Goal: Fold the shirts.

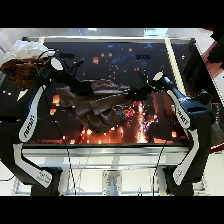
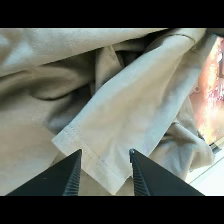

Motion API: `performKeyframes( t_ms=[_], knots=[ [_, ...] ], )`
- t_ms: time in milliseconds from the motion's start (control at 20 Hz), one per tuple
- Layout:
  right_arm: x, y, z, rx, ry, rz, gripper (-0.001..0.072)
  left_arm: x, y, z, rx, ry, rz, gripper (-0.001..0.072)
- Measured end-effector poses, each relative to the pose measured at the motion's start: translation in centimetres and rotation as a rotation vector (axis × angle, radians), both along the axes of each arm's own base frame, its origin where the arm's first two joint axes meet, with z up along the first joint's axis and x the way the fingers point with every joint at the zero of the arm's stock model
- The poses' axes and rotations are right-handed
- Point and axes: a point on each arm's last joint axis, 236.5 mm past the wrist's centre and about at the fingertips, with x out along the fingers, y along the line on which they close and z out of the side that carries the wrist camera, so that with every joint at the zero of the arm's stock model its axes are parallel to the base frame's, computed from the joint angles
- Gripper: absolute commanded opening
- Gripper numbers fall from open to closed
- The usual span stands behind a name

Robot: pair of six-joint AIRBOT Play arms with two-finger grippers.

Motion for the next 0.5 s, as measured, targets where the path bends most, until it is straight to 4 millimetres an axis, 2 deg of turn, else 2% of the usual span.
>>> performKeyframes(
  t_ms=[50, 250, 350, 500],
  knots=[
    [0.2, 0.3, -0.3, 0.007, -0.006, -0.003, 0.0024, 0.0, 0.0, 0.0, 0.0, -0.002, -0.003, 0.0331],
    [2.0, 1.4, 1.7, 0.099, -0.067, -0.026, 0.0024, 0.0, 0.0, 0.1, -0.001, -0.005, -0.01, 0.0329],
    [3.4, 0.9, 3.9, 0.135, -0.113, -0.038, 0.0024, -0.2, 0.0, 0.1, -0.001, -0.002, -0.016, 0.0329],
    [5.3, -1.7, 8.1, 0.151, -0.195, -0.058, 0.0024, -0.5, 0.0, 0.2, 0.001, 0.004, -0.025, 0.0319]
  ],
)
